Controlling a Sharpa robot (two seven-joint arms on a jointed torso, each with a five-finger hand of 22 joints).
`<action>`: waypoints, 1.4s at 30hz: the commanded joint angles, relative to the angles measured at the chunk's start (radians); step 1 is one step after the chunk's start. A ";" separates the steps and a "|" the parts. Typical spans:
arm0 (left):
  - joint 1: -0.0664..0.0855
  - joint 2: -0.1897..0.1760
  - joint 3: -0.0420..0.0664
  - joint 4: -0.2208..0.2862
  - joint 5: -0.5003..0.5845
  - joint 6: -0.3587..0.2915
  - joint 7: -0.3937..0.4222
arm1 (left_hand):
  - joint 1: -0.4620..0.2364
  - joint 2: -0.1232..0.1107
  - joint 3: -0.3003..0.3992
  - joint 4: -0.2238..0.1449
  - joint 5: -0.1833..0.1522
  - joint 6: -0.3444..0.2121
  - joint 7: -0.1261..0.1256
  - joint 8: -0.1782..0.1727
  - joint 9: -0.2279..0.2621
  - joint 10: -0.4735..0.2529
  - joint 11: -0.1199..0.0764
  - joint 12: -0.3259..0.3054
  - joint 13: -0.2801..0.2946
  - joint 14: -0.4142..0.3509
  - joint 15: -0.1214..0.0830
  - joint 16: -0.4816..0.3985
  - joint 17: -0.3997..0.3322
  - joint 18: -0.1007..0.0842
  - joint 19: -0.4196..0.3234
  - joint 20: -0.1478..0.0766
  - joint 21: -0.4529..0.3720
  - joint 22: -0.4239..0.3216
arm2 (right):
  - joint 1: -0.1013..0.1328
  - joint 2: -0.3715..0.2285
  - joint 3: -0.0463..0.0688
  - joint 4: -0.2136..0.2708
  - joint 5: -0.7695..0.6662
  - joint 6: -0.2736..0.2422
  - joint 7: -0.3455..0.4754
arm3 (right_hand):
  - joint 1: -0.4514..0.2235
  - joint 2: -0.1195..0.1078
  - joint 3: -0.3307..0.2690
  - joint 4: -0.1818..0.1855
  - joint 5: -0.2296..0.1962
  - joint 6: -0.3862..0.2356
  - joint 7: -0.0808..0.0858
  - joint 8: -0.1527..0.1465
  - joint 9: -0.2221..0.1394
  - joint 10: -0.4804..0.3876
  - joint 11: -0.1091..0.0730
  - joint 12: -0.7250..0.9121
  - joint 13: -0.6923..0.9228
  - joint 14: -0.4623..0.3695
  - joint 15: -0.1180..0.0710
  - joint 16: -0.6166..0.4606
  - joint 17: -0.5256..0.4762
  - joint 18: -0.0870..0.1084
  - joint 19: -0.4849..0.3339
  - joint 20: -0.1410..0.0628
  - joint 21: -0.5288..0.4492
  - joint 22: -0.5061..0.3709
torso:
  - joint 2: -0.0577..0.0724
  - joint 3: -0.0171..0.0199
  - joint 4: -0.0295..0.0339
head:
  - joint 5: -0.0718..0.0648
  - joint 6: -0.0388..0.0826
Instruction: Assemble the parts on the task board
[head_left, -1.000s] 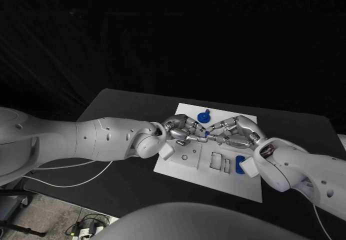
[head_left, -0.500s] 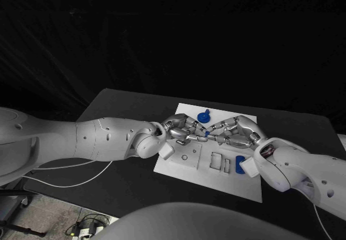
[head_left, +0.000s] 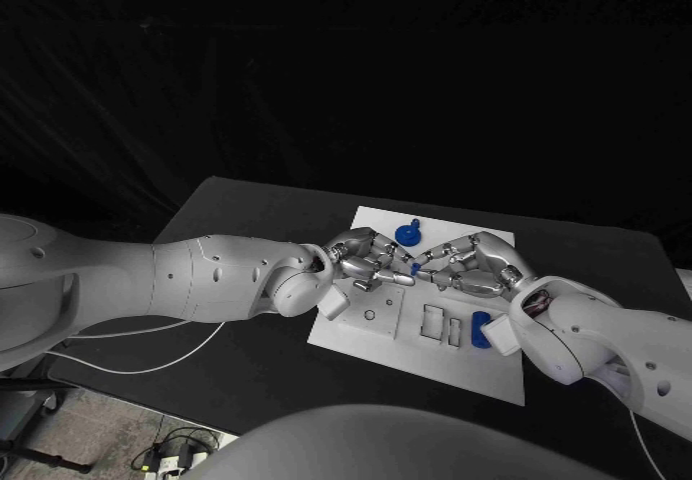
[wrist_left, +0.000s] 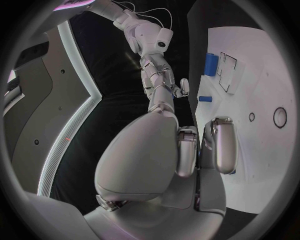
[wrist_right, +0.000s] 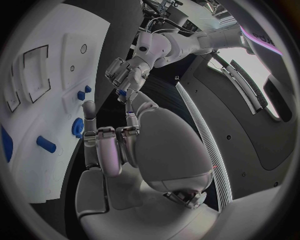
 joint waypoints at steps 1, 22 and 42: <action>-0.001 0.001 0.001 0.004 -0.022 0.013 0.012 | 0.018 0.225 0.001 0.001 -0.014 -0.012 0.001 -0.001 0.010 0.207 -0.036 0.013 0.260 0.107 0.010 -0.005 0.262 0.008 -0.003 0.009 -0.007 0.211 | -0.001 -0.002 0.000 0.002 -0.012 0.012 -0.001 | 0.009 0.001 -0.002 -0.006 0.003 -0.001 0.010 0.002 0.002 -0.009 -0.001 -0.007 0.211 -0.007 0.000 -0.006 0.202 0.016 -0.004 0.000 -0.005 0.025 | 0.000 -0.0001 -0.0003 | 0.000 0.000; -0.001 0.003 0.001 0.003 -0.011 0.042 0.016 | -0.008 0.277 0.022 0.002 0.047 -0.218 -0.017 0.154 0.253 0.207 -0.056 0.013 0.260 0.107 -0.003 -0.005 0.262 0.010 -0.010 -0.001 -0.007 0.210 | -0.001 -0.003 0.000 0.003 -0.011 0.016 -0.001 | 0.011 0.003 -0.001 -0.007 0.004 -0.004 0.012 0.001 0.002 -0.015 -0.001 -0.010 0.208 -0.010 0.000 -0.007 0.201 0.016 -0.005 0.000 -0.005 0.026 | 0.000 0.0001 0.0000 | 0.003 0.000; -0.001 0.003 0.001 0.003 -0.040 -0.047 0.007 | 0.080 0.142 -0.006 -0.014 0.195 -0.236 0.030 0.200 0.250 0.149 -0.024 -0.017 0.206 0.107 0.020 -0.005 0.262 0.008 -0.006 0.017 -0.001 0.211 | -0.001 -0.011 0.000 0.006 -0.011 0.010 0.002 | 0.011 0.003 -0.001 -0.007 0.003 -0.023 0.015 -0.007 -0.001 -0.046 0.000 -0.026 0.195 -0.019 0.002 -0.010 0.197 0.016 -0.009 0.001 -0.004 0.026 | 0.000 -0.0002 -0.0002 | 0.003 0.000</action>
